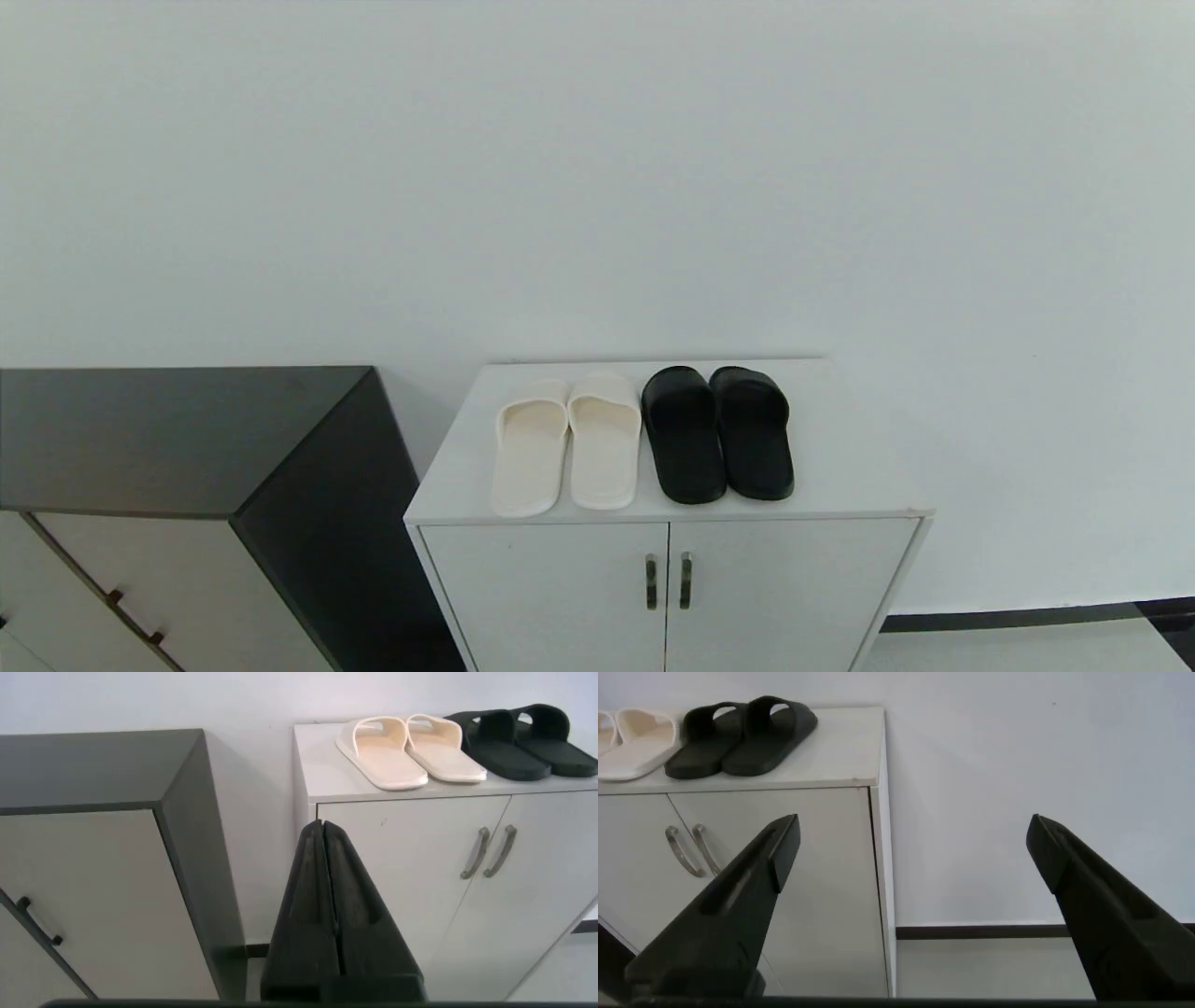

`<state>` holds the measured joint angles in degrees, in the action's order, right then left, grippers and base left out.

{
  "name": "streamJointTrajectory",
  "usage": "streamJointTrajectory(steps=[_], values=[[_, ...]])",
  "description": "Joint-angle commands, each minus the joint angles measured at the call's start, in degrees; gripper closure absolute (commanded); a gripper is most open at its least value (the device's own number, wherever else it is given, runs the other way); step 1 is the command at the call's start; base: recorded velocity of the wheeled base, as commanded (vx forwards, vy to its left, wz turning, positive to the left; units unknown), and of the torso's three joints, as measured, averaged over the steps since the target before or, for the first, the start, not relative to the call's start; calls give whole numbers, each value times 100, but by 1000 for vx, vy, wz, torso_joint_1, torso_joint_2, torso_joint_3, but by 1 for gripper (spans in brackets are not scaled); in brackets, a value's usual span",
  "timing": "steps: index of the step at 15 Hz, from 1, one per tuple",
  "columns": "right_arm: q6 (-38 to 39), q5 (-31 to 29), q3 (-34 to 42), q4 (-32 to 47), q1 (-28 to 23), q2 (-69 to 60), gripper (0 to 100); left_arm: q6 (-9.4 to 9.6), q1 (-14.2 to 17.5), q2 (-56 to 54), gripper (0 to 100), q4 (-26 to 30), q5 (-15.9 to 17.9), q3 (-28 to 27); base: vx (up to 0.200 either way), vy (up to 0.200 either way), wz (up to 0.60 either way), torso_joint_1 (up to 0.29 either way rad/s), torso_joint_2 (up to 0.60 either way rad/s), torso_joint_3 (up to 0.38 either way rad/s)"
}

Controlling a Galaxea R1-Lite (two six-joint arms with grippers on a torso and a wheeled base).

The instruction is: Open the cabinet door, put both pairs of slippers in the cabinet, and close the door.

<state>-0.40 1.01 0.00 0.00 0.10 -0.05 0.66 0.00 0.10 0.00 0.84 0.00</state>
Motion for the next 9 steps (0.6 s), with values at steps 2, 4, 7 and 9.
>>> streamJointTrajectory(steps=[2, 4, 7, 9], values=[[-21, 4, 0, 0, -1, 5, 0, -22, 0, -1, 100, 0, -225, 0, 0, 0, 0, 0, 0, 0], [102, -92, -123, -220, -1, 5, 0, -4, 0, -1, 100, 0, -225, 0, 0, 0, 0, 0, 0, 0], [735, 321, -1670, 483, -10, 875, 0, 119, 0, -1, 100, 0, -198, 0, 0, 0, 0, 0, 0, 0], [339, 1648, -1652, 993, 8, 1244, 0, 171, 0, -1, 100, 9, -14, 0, 0, 0, 0, 0, 0, 0]])
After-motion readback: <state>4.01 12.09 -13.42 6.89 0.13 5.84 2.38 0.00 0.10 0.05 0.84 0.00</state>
